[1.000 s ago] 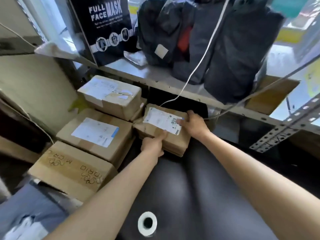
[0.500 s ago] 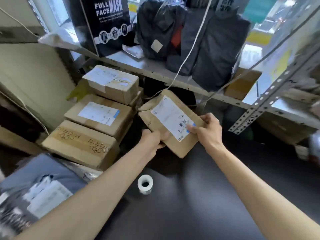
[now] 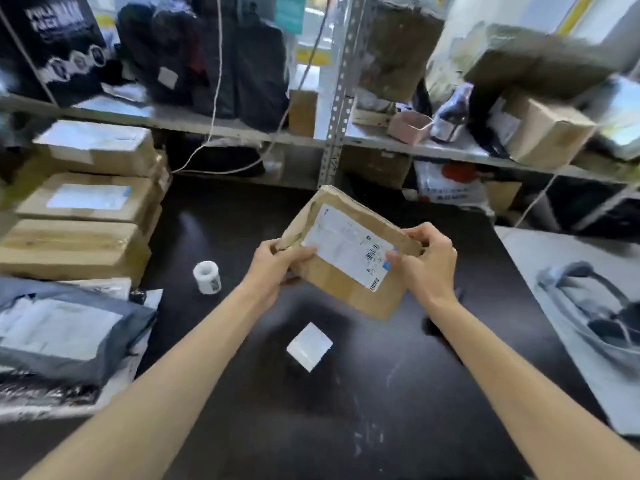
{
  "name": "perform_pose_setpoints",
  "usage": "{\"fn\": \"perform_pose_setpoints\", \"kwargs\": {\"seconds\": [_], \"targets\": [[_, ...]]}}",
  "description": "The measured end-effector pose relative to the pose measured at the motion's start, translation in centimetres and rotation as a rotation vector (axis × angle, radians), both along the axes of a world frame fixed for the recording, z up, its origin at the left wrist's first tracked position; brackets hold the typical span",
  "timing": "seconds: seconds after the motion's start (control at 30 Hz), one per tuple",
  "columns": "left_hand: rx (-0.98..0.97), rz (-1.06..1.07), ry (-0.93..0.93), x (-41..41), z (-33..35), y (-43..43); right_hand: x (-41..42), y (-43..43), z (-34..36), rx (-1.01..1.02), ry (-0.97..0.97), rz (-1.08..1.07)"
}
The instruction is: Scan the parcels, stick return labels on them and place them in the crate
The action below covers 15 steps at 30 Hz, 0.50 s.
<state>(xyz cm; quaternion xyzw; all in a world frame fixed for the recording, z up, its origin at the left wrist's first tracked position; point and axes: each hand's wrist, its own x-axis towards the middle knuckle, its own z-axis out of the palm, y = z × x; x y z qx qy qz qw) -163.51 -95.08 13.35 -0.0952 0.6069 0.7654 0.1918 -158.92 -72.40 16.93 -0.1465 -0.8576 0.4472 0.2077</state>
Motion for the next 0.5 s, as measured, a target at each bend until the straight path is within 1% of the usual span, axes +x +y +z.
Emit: {"fn": "perform_pose_setpoints", "kwargs": {"seconds": [0.07,0.13,0.2,0.27,0.33,0.4,0.43,0.5], "targets": [[-0.129,-0.050,0.040,1.7,-0.4,1.9,2.7,2.8,0.6,0.055,-0.024,-0.013],[-0.328,-0.130,0.186,3.1,-0.4,3.7,4.7,5.1,1.3,0.165,-0.037,0.025],[-0.515,-0.230,0.403,4.1,0.1,5.9,5.9,6.8,1.5,0.311,-0.046,0.141],[-0.635,-0.380,0.528,4.8,0.8,8.4,6.6,8.1,1.5,0.417,-0.063,0.293],[-0.764,-0.578,0.534,5.3,0.8,11.3,6.8,9.4,1.2,0.531,-0.066,0.457],[-0.845,-0.709,0.425,5.6,0.4,13.7,6.6,10.6,1.1,0.630,-0.085,0.611],[-0.858,-0.735,0.364,5.8,0.0,14.7,6.5,11.3,1.1,0.652,-0.092,0.675],[-0.871,-0.731,0.327,6.1,-0.7,16.2,5.8,12.7,1.1,0.666,-0.098,0.775]]}}
